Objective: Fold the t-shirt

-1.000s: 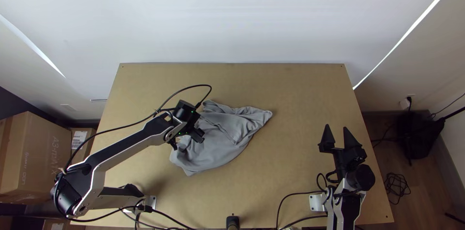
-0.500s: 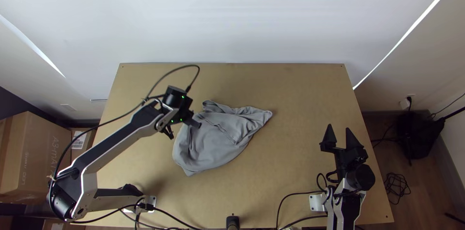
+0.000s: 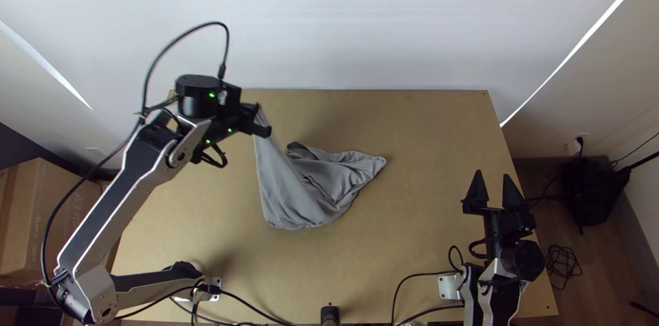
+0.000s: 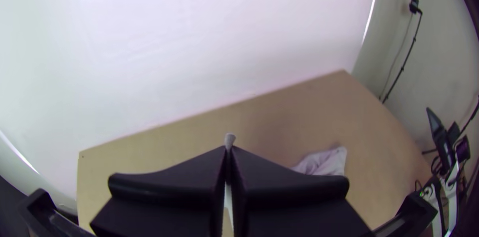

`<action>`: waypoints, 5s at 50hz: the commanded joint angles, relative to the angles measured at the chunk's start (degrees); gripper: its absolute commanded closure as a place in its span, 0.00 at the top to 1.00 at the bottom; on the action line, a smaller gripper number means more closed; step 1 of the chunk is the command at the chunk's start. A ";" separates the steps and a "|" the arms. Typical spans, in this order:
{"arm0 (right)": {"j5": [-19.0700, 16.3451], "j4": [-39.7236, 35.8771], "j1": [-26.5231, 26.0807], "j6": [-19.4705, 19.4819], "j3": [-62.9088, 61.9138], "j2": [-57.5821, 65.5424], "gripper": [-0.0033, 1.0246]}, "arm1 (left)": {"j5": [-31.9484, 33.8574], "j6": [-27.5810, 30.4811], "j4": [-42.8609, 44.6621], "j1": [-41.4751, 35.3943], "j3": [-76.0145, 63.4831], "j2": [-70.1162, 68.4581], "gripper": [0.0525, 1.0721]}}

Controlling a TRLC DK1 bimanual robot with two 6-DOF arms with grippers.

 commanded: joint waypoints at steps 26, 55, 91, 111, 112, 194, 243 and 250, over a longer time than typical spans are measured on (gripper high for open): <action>0.30 -8.86 26.40 -0.49 19.48 25.92 0.96 | -2.05 -0.66 -0.62 20.75 18.66 5.63 0.02; 0.13 -22.58 47.93 -3.57 37.76 53.51 0.96 | 2.88 -0.39 -3.88 45.01 14.27 -0.96 0.02; -3.30 -16.60 68.67 18.67 61.23 94.30 0.96 | 8.24 1.89 -6.60 58.46 -0.59 -15.20 0.02; -8.31 -16.60 71.75 26.14 73.53 112.49 0.89 | 8.24 0.49 -7.30 57.41 -0.76 -15.82 0.02; -8.75 -16.60 71.92 26.14 74.15 113.19 0.89 | 8.24 0.49 -7.30 57.32 -0.94 -15.90 0.02; -9.28 -6.93 37.12 24.82 50.86 65.91 0.03 | 7.36 -13.84 16.43 27.96 -6.12 -14.59 0.02; -9.98 -9.04 59.44 24.38 54.99 93.15 0.03 | 7.80 -10.32 18.54 36.31 -39.79 -26.71 0.02; -9.98 -9.04 48.72 24.03 55.16 88.23 0.03 | 7.89 -9.53 18.27 36.22 -34.16 -24.17 0.02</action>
